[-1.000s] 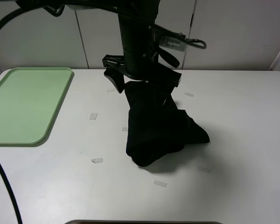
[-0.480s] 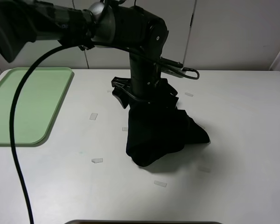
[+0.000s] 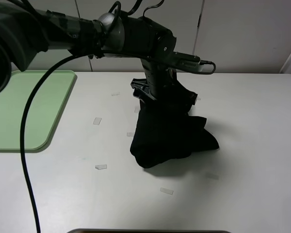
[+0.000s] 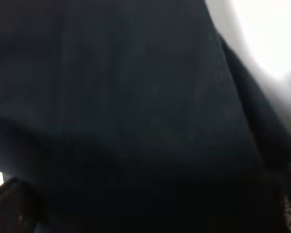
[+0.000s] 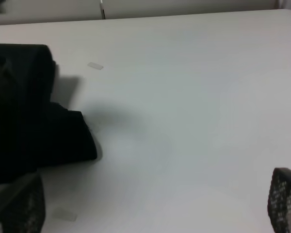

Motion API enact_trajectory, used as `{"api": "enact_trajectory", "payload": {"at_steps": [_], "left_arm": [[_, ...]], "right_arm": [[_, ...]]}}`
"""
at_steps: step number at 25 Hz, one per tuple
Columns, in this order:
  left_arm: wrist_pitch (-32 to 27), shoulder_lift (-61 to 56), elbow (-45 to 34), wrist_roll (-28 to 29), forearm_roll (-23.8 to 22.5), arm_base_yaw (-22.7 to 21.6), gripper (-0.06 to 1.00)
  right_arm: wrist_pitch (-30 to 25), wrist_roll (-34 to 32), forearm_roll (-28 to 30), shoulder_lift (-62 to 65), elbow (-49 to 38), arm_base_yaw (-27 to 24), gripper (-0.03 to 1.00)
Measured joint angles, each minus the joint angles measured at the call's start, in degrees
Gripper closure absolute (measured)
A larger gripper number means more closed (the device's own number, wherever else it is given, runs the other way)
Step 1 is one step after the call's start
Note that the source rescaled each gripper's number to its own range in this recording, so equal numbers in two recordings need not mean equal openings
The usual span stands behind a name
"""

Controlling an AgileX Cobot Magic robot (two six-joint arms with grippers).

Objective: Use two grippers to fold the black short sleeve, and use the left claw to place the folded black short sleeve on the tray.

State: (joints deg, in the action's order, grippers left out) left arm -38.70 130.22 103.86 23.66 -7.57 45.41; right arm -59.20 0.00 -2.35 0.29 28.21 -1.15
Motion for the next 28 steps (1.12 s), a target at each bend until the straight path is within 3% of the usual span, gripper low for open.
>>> {"api": "enact_trajectory", "payload": {"at_steps": [4,9,12,15,19,28], "left_arm": [[-1.04,-0.27,0.54,0.68,0.07,0.00,-0.06],[-8.37,-2.80,2.79,1.90,0.28,-0.22,-0.06],[-16.22,-4.48,3.42,2.61,0.48,-1.09,-0.06],[-19.42,-4.48,2.98,2.61,0.79,-2.04,-0.06],[-18.45,-4.48,0.24,2.61,2.02,-3.07,-0.06],[-5.90,-2.95,-6.91,2.71,7.57,-3.33,-0.06]], "right_arm": [[0.00,0.00,0.00,0.00,0.00,0.00,-0.03],[0.00,0.00,0.00,0.00,0.00,0.00,-0.03],[0.00,0.00,0.00,0.00,0.00,0.00,-0.03],[0.00,0.00,0.00,0.00,0.00,0.00,-0.03],[0.00,0.00,0.00,0.00,0.00,0.00,-0.03],[0.00,0.00,0.00,0.00,0.00,0.00,-0.03]]}}
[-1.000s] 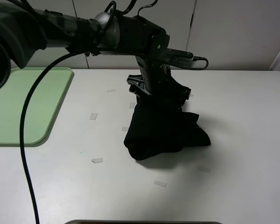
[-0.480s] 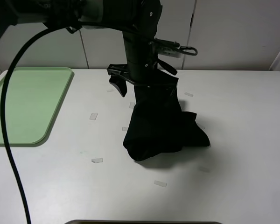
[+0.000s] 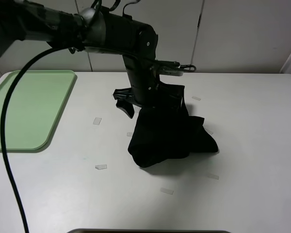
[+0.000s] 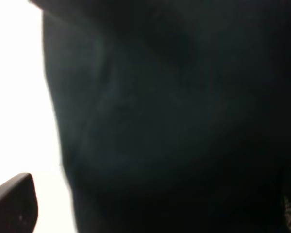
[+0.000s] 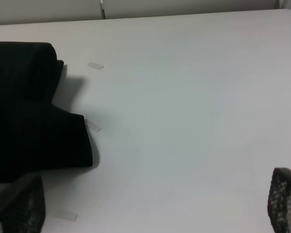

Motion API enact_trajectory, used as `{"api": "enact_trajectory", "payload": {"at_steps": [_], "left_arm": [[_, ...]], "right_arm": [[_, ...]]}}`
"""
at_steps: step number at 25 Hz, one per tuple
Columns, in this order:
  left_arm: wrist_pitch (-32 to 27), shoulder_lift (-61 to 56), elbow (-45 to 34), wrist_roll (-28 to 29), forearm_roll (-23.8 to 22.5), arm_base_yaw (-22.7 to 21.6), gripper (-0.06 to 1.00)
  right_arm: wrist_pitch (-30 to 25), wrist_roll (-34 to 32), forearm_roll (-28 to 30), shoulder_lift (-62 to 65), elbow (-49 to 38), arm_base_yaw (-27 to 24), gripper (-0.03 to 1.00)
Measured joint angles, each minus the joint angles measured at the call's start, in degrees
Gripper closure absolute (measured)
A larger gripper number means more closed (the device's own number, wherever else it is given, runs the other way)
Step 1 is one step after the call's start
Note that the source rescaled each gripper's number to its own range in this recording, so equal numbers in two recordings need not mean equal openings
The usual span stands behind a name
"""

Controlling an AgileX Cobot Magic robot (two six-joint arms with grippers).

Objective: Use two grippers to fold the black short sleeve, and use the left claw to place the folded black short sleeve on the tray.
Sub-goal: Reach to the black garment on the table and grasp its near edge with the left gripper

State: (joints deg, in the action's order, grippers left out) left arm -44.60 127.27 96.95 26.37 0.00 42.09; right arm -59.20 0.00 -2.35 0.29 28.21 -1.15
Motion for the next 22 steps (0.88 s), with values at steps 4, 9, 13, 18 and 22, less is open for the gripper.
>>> {"api": "enact_trajectory", "payload": {"at_steps": [4,9,13,18,22], "left_arm": [[2.22,3.08,-0.06,0.05,3.02,0.00,-0.06],[3.04,4.34,-0.06,0.18,4.50,0.00,-0.06],[4.08,5.69,-0.06,0.18,4.93,0.00,-0.06],[5.01,6.33,-0.06,0.18,5.27,0.00,-0.05],[5.01,6.33,-0.01,0.12,5.34,0.06,0.11]], "right_arm": [[0.00,0.00,0.00,0.00,0.00,0.00,-0.03],[0.00,0.00,0.00,0.00,0.00,0.00,-0.03],[0.00,0.00,0.00,0.00,0.00,0.00,-0.03],[0.00,0.00,0.00,0.00,0.00,0.00,-0.03],[0.00,0.00,0.00,0.00,0.00,0.00,-0.03]]}}
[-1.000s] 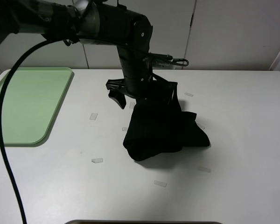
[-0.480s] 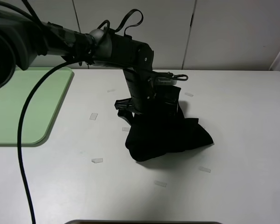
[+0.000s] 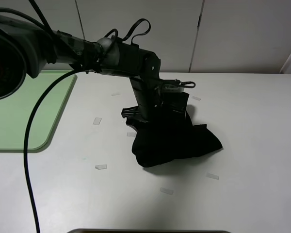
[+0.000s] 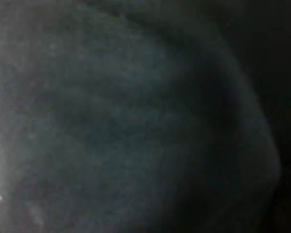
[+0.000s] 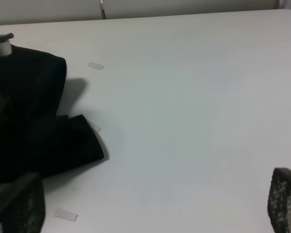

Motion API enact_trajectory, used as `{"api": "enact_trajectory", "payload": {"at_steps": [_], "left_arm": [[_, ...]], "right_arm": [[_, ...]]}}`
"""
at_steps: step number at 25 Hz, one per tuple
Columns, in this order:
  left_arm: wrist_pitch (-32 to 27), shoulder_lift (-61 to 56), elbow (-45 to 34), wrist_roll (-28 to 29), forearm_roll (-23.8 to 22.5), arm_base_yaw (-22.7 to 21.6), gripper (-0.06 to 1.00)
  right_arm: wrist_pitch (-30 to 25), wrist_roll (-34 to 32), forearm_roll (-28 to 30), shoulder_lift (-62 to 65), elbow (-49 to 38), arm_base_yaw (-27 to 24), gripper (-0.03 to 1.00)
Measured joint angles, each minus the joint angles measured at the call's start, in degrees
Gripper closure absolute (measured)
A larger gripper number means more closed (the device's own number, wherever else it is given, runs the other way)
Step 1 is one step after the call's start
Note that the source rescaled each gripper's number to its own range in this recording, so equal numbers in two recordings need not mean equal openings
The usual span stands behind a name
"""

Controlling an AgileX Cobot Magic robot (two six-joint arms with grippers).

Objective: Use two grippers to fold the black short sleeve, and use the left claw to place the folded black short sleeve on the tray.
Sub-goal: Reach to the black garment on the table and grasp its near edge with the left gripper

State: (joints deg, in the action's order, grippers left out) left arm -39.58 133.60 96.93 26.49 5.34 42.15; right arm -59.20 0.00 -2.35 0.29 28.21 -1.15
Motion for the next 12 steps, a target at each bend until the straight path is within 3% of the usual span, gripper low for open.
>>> {"api": "enact_trajectory", "payload": {"at_steps": [5,12], "left_arm": [[-0.50,0.00,0.17,-0.19,-0.43,0.00,0.38],[-2.44,-0.33,0.36,-2.44,-0.11,-1.26,0.47]], "right_arm": [[0.00,0.00,0.00,0.00,0.00,0.00,-0.03],[0.00,0.00,0.00,0.00,0.00,0.00,-0.03]]}}
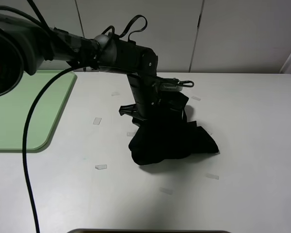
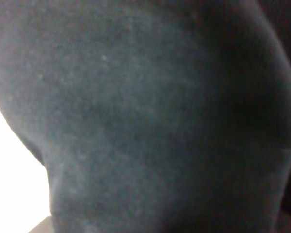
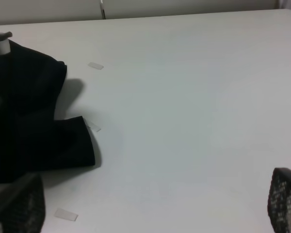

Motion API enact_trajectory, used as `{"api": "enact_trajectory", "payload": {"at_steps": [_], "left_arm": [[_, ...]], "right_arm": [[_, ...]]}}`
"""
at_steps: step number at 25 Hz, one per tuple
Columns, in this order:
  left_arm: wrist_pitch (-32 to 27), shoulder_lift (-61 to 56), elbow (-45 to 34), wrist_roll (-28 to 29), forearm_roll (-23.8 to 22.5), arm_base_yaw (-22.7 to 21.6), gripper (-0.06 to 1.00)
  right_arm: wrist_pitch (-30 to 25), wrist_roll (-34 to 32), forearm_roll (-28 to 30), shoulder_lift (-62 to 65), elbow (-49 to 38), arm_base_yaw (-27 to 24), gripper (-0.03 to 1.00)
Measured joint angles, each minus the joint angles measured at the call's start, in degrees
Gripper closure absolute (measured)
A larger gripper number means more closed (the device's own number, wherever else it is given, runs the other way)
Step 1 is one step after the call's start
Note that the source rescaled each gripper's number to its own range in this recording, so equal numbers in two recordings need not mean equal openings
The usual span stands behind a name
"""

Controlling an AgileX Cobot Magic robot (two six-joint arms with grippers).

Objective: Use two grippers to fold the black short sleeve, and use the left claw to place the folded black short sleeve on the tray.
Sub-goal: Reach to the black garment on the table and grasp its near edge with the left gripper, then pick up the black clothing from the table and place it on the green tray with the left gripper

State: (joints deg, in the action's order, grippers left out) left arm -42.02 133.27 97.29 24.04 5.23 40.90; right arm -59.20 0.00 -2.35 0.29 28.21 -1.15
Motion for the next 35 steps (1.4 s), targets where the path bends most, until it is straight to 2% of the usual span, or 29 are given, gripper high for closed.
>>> {"api": "enact_trajectory", "payload": {"at_steps": [8,14,26,35], "left_arm": [[-9.70,-2.90,-0.39,-4.71,-3.79,-5.64,0.49],[-14.21,-5.74,-0.39,-5.45,-9.39,-9.34,0.49],[-19.26,-6.46,-0.39,-12.65,-10.02,-17.56,0.49],[-22.04,-8.74,-0.39,-19.34,-10.08,-27.43,0.49]], "right_arm": [[0.00,0.00,0.00,0.00,0.00,0.00,-0.03],[0.00,0.00,0.00,0.00,0.00,0.00,-0.03],[0.00,0.00,0.00,0.00,0.00,0.00,-0.03],[0.00,0.00,0.00,0.00,0.00,0.00,-0.03]]}}
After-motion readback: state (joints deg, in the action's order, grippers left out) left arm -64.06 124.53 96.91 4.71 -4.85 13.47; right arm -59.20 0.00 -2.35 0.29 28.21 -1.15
